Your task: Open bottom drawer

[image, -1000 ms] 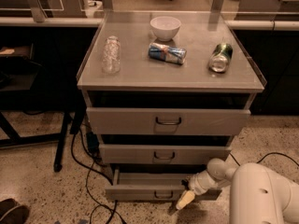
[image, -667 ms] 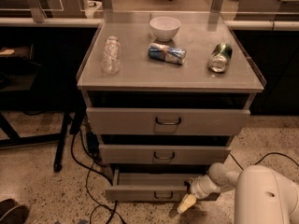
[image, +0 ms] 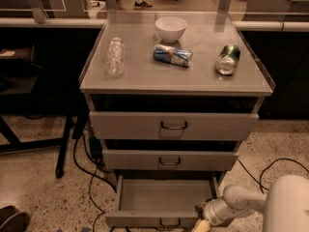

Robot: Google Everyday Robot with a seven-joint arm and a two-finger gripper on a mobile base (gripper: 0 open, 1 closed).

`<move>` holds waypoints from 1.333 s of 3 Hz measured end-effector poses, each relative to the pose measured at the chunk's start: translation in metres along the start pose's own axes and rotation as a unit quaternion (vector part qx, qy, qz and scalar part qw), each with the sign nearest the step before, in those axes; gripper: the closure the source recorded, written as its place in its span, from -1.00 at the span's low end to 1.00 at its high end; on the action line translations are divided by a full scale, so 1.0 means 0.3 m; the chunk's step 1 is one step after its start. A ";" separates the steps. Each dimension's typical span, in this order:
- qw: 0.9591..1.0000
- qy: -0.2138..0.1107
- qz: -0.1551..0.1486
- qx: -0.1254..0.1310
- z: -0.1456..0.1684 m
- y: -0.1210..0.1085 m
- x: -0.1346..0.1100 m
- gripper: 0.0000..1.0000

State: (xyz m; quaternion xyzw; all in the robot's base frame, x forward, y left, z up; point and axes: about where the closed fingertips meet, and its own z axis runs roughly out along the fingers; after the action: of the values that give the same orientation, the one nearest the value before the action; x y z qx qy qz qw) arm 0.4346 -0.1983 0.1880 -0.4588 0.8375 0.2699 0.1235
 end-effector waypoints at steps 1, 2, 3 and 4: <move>1.000 0.001 -0.001 -0.001 0.004 0.001 -0.001 -1.00; 0.999 0.016 0.007 -0.029 0.035 0.045 0.047 -1.00; 0.999 0.016 0.007 -0.029 0.027 0.048 0.043 -1.00; 0.998 -0.001 0.026 -0.062 -0.005 0.100 0.102 -1.00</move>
Offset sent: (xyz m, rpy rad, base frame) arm -0.0518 -0.0004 -0.0293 0.0051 0.1694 0.0625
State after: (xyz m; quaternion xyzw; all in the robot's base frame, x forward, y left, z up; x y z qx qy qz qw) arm 0.3928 -0.2076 0.1855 -0.4431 0.8306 0.3254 0.0887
